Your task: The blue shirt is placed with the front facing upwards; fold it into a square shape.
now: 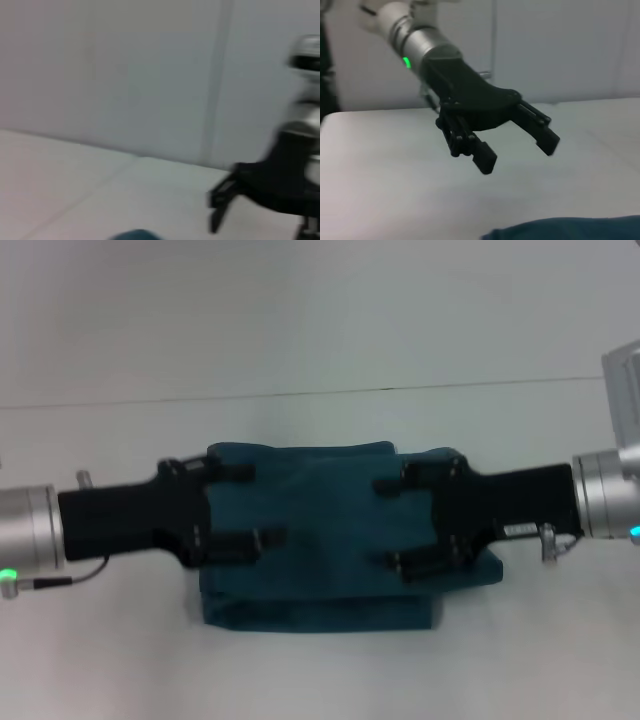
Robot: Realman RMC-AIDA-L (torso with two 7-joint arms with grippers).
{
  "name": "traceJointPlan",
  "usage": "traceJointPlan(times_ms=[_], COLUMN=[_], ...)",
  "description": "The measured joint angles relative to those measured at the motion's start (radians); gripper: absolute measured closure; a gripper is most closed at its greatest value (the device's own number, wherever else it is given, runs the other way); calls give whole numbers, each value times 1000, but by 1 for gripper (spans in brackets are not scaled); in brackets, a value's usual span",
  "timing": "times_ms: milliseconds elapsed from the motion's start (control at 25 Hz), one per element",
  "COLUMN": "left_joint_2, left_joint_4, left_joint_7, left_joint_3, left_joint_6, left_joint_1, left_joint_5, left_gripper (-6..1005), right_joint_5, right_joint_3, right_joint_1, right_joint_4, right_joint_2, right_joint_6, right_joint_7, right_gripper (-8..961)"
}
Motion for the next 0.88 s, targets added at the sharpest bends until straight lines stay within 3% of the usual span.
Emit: traceJointPlan(times_ms=[160, 320, 880], left_joint_2=[6, 10, 10], left_joint_4=[6, 0, -1], left_joint_7=[8, -3, -1], left_joint_3=[4, 5, -7], left_joint_6=[118, 149, 147], left_joint_1=[-12, -23, -9], left_joint_5=[70, 120, 149], left_gripper=[124, 124, 124], right_joint_5=[-7, -51, -26], right_joint_3=[-30, -36, -28], right_joint_1=[-11, -14, -40], right_joint_4=[-4, -29, -104], right_joint_2=[-5, -2, 6], right_joint_6=[-63, -99, -152], right_joint_7=[-12, 1, 46], right_gripper=[46, 46, 46])
